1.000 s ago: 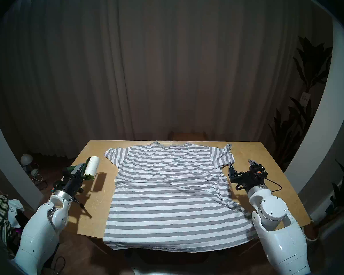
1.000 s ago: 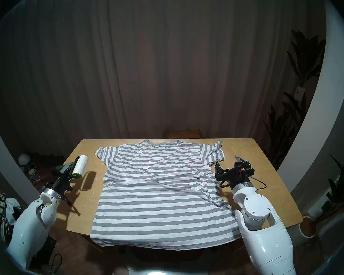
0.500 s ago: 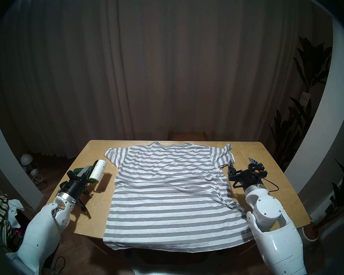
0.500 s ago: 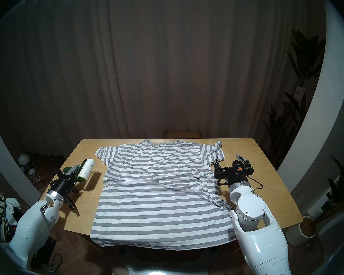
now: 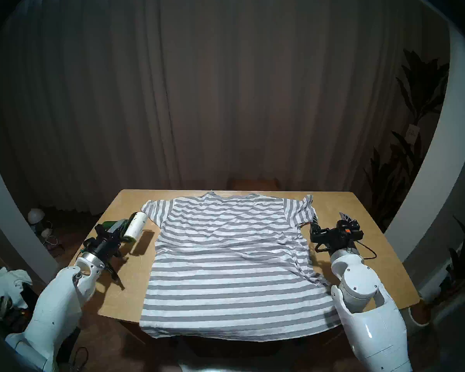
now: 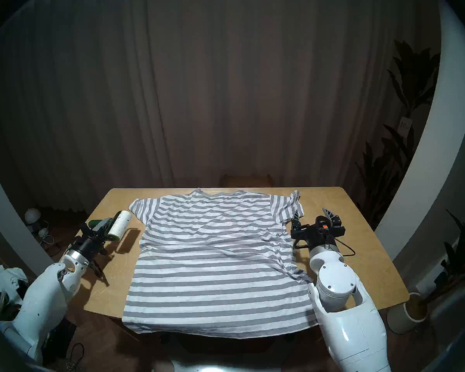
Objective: Use the fur roller to clean a top
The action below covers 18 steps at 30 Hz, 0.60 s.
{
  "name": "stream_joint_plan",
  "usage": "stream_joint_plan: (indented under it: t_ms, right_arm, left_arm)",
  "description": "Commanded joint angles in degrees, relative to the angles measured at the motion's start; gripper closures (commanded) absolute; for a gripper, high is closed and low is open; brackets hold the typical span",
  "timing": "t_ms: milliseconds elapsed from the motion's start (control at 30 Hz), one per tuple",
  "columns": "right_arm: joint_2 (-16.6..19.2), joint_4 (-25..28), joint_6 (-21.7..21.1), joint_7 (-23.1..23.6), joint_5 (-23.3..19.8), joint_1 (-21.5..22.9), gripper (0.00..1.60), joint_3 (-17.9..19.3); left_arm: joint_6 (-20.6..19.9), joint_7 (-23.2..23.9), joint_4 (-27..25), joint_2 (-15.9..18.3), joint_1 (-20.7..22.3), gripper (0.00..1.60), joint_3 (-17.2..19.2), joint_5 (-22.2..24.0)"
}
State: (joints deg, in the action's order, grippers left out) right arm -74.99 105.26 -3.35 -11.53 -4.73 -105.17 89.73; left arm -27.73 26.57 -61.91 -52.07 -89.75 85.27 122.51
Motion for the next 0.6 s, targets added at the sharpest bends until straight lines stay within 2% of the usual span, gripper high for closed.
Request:
stream_joint_plan:
  t_ms: [0, 167, 267, 567]
  right_arm:
    - [0.03, 0.91, 1.02, 0.03, -0.25, 0.58, 0.00, 0.41]
    - [-0.03, 0.97, 1.32, 0.10, -0.45, 0.28, 0.00, 0.62]
    - [0.03, 1.22, 1.53, 0.15, -0.48, -0.15, 0.00, 0.82]
    - [0.39, 1.95, 2.13, 0.21, -0.47, -1.29, 0.00, 1.47]
  left_arm:
    - [1.80, -1.21, -1.71, -0.41, 1.04, 1.60, 1.29, 1.22]
    - [4.19, -3.82, -2.46, -0.86, 0.36, 1.60, 1.75, 1.65]
    - [3.99, -4.35, -2.10, -1.18, 0.41, 1.60, 1.70, 2.06]
    - [-2.49, -1.17, 2.55, -1.35, 2.67, 1.60, 0.25, 2.36]
